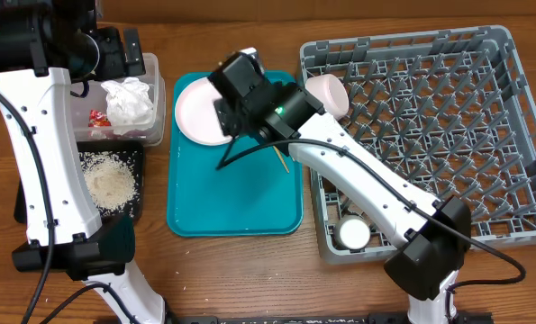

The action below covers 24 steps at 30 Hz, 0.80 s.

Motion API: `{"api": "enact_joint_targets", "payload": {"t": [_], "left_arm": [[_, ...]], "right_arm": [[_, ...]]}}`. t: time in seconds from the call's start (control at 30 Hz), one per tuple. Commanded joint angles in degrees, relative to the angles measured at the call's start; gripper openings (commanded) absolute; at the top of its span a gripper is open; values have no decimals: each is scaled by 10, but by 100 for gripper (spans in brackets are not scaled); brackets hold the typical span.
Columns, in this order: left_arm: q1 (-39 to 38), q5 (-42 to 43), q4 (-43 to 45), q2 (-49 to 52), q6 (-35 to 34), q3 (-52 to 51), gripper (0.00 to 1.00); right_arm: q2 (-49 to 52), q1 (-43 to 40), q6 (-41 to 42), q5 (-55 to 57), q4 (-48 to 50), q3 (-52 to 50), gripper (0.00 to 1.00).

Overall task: Sort waste into correct bins and load items into the dishwasher
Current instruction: 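Grasp the white plate on the teal tray with the right gripper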

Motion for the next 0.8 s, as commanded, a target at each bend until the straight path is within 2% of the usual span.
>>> {"api": "enact_joint_targets", "payload": {"t": [0.0, 0.17, 0.3, 0.5, 0.77], "left_arm": [[-4, -6, 1, -10, -3, 12, 100], [-4, -6, 1, -10, -3, 12, 100], [-4, -6, 1, -10, -3, 12, 100], [-4, -6, 1, -10, -3, 12, 100], [-4, -6, 1, -10, -3, 12, 100]], "right_arm": [[26, -20, 85, -87, 49, -17, 73], [89, -37, 180, -105, 88, -18, 58], [135, -38, 233, -104, 89, -18, 55], [190, -38, 249, -103, 96, -18, 51], [224, -38, 250, -103, 98, -21, 36]]}}
